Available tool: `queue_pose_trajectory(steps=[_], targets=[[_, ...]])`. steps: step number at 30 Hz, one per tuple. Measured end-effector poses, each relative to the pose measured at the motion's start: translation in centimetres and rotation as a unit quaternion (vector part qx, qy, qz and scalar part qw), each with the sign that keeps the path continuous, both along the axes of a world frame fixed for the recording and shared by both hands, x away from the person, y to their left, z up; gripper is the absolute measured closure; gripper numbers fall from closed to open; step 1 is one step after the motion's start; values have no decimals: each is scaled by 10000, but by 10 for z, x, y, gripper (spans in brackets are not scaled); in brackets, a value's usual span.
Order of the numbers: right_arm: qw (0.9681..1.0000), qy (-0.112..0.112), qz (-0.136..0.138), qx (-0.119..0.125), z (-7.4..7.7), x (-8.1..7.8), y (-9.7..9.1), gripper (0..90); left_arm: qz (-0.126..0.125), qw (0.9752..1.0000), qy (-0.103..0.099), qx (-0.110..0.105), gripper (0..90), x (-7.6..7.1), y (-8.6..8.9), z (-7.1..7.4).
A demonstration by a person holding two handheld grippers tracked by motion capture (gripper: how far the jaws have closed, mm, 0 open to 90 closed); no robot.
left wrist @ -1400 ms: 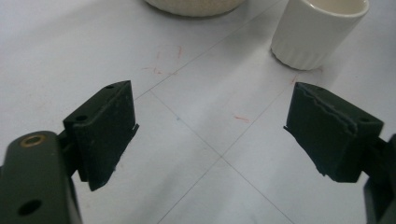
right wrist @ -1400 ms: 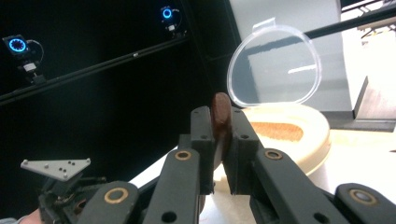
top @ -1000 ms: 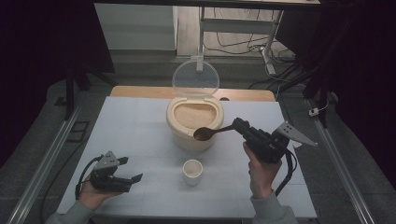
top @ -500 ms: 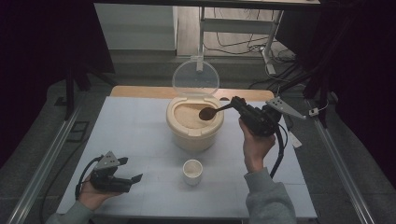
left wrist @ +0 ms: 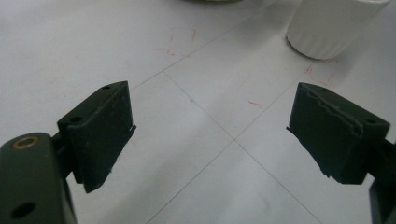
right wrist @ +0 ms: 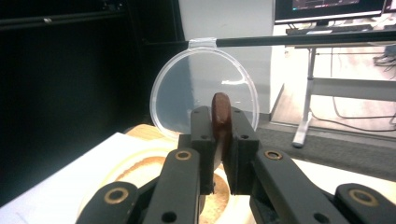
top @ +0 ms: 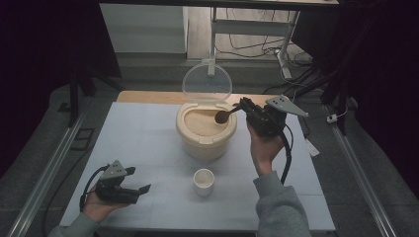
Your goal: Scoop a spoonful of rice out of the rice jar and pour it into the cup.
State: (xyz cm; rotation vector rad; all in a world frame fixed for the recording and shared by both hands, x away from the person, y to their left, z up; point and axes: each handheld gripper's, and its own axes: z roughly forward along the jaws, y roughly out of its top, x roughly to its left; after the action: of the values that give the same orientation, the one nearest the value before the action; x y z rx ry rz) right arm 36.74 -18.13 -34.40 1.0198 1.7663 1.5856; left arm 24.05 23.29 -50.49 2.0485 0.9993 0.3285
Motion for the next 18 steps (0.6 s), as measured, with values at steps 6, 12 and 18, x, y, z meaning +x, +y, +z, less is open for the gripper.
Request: queue_pose_trajectory(steps=[6, 12, 18], targets=[[9981, -194, -152, -566, 1, 0, 10, 835, -19, 10000, 40, 34, 139, 1, -1, -1], [9960, -182, -147, -863, -5, 2, 18, 835, -4, 10000, 65, 22, 140, 1, -1, -2], [9979, 170, -66, -618, -17, 8, 18, 834, -7, 10000, 65, 33, 141, 1, 0, -2]])
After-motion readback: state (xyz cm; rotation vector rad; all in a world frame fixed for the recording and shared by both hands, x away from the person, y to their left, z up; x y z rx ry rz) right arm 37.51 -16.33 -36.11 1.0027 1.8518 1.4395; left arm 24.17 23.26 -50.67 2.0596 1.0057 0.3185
